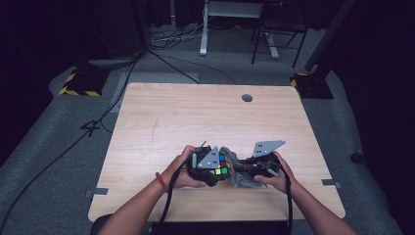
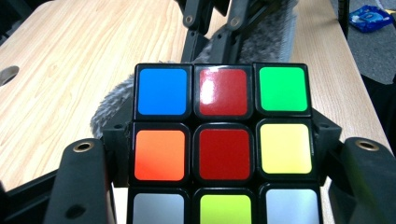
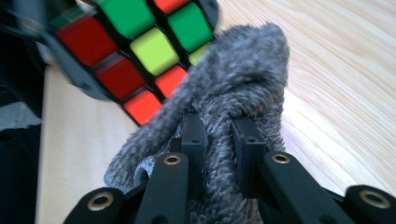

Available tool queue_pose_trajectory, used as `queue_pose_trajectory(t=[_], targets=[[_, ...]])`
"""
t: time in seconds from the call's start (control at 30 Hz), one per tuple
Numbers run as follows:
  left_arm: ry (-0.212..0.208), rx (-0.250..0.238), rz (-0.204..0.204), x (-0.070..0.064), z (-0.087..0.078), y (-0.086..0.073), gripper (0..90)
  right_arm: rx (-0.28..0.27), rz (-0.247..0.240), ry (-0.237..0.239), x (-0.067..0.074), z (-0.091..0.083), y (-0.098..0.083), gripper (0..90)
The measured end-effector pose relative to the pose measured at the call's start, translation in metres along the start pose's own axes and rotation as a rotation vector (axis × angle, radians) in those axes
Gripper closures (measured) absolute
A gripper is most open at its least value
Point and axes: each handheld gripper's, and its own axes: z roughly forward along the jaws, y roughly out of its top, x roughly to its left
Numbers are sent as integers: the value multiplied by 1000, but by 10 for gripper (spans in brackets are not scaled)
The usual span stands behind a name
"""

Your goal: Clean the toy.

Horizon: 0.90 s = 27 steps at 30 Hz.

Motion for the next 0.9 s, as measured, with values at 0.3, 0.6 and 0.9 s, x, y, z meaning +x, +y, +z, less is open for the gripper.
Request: queue_pose_trajectory(t=[0.3,0.6,0.9], targets=[[27,47,19,-2,6,-2,335,-85,20,65,2,-8,3,780],[15,102,17,-4,18,-1,332,-120,-66,46,23,-14,17,782],[9,124,20,-2,23,-3,333,-111,-79,51,27,-6,26,781]])
